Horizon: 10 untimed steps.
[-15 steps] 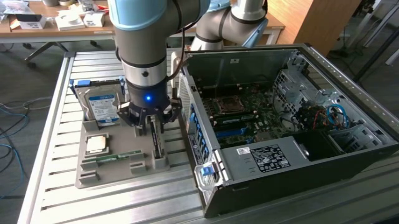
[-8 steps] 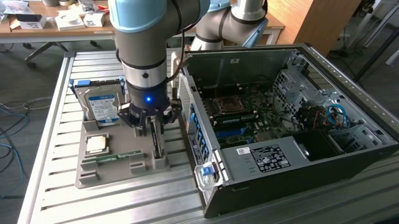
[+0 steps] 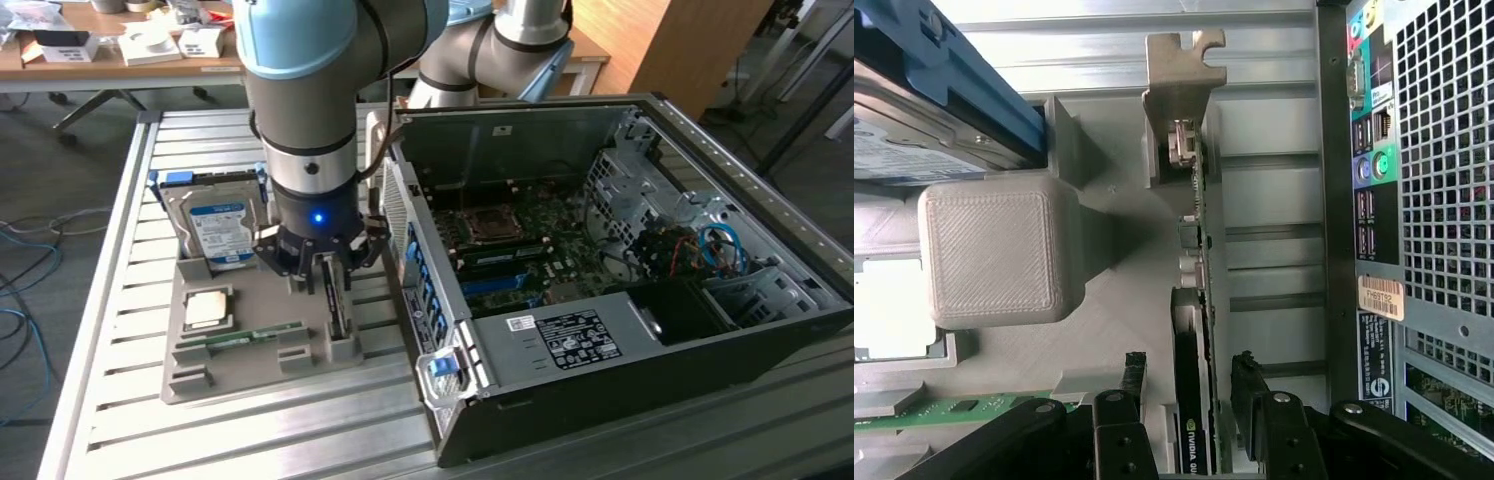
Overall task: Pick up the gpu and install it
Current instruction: 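Pick up the gpu and move the gpu toward the slot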
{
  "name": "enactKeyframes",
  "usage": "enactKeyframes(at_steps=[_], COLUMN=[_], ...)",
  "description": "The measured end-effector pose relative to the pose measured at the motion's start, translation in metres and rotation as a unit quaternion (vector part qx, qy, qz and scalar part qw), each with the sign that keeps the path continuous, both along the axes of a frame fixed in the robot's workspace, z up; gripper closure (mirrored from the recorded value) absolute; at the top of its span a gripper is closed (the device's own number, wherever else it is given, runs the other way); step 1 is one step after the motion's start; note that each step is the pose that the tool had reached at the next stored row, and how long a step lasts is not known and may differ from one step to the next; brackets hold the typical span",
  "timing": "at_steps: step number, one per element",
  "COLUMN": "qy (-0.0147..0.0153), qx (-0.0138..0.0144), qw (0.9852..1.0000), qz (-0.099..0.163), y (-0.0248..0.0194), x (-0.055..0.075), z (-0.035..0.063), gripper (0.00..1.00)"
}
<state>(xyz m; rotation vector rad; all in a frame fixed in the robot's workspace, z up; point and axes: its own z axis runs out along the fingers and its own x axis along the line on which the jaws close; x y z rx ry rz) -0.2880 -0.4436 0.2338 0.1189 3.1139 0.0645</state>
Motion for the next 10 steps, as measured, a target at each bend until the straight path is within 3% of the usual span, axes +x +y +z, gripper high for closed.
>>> enactKeyframes(at_steps=[10], qy=[-0.0001], qx=[0.0001], qw=[1.0000], qz=[0.000], y=[0.0000], x=[0.0006], z=[-0.0005], gripper=[0.53])
